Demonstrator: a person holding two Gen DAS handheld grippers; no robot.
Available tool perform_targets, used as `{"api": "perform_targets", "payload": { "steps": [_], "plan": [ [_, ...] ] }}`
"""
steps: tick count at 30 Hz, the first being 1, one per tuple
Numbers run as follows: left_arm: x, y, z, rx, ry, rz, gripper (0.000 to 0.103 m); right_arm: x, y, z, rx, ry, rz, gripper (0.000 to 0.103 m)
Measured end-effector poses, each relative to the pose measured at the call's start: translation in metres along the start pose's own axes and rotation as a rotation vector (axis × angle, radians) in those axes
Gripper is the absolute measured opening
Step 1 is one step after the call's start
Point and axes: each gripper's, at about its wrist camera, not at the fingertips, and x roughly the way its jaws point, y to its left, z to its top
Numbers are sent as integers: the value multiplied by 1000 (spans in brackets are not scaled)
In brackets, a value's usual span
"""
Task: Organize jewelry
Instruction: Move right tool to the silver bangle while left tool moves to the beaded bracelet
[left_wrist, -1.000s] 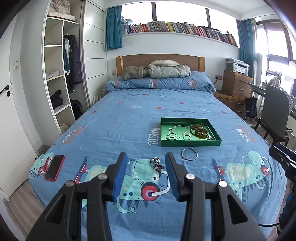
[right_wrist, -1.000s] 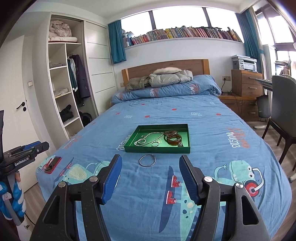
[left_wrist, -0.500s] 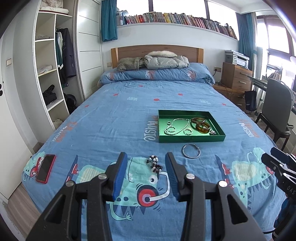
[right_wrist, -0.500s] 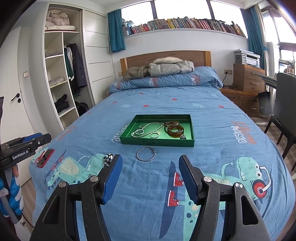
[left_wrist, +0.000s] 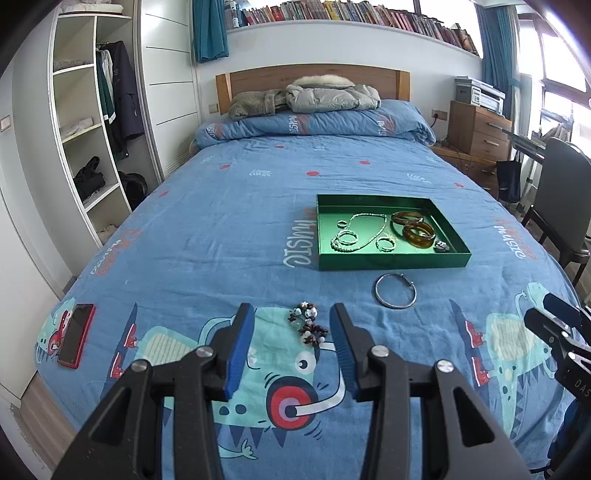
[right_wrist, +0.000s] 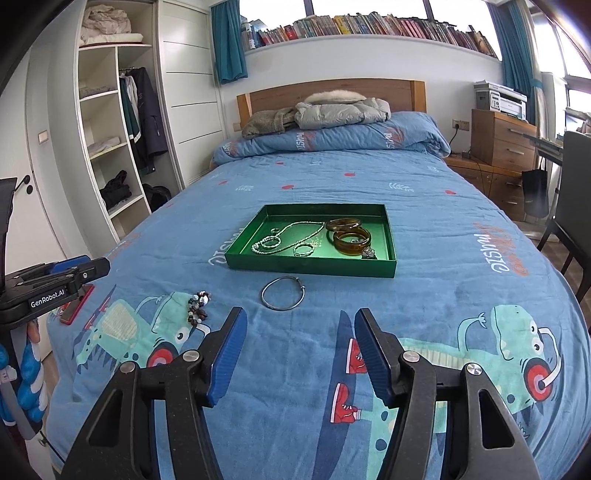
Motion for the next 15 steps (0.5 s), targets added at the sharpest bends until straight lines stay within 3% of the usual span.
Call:
{"api": "perform_targets", "payload": {
  "steps": [15],
  "plan": [
    [65,-13,-3,19,80,6,40,53,-12,-6,0,69,-1,59]
  ]
}}
